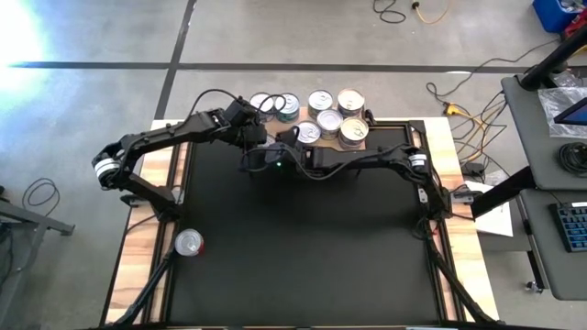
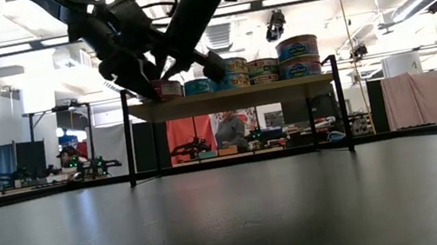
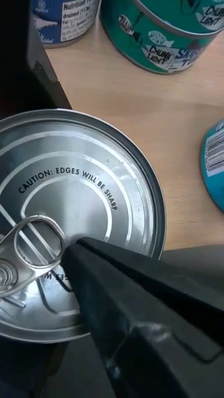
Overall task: Stack canned seafood by type on shelf
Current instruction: Put the top red tuna can on the shelf
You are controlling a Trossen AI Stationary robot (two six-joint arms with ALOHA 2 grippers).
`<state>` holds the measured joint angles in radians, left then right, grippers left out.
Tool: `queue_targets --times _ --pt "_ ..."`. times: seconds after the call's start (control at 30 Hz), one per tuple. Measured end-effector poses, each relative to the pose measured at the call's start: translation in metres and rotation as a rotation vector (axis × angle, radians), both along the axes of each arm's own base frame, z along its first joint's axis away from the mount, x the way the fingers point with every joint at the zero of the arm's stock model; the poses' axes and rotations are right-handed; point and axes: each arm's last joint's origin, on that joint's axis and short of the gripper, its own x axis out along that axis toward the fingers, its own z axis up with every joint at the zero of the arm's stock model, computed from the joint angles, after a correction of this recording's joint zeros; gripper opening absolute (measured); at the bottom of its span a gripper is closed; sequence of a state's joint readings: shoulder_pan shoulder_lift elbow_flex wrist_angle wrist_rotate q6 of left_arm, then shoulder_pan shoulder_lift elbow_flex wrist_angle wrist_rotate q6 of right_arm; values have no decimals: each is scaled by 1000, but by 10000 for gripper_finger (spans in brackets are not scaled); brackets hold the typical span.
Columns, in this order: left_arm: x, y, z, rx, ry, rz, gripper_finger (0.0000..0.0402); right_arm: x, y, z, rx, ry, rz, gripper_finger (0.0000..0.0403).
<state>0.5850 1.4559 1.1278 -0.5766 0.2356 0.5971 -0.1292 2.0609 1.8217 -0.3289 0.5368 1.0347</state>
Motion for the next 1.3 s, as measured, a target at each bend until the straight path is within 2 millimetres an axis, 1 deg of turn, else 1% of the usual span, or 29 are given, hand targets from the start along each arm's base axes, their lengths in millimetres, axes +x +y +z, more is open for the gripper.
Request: queue_targets --times 0.13,0.33,0.57,0.7,0.83,1.0,1.13,1.3 --pt "0 0 0 -21 -8 17 400 -1 -3 -1 -27 69 89 9" --pt "-1 1 2 -25 -24 16 400 -4 -2 -4 -17 129 131 9" --pt "-2 1 3 -27 -24 18 400 -4 -1 -7 11 137 150 9" --pt "-7 7 3 -50 -46 6 400 -5 -2 -8 30 142 146 9" --pt "-15 16 5 -112 -92 -8 400 -4 -3 -17 71 158 154 9" --pt "-19 18 7 -143 -107 3 400 -4 -3 -17 84 147 146 9" --pt "-20 18 9 -115 -88 52 400 -4 -3 -16 72 136 138 9" --pt "-22 19 8 -128 -70 76 400 -1 -5 -7 23 136 163 9"
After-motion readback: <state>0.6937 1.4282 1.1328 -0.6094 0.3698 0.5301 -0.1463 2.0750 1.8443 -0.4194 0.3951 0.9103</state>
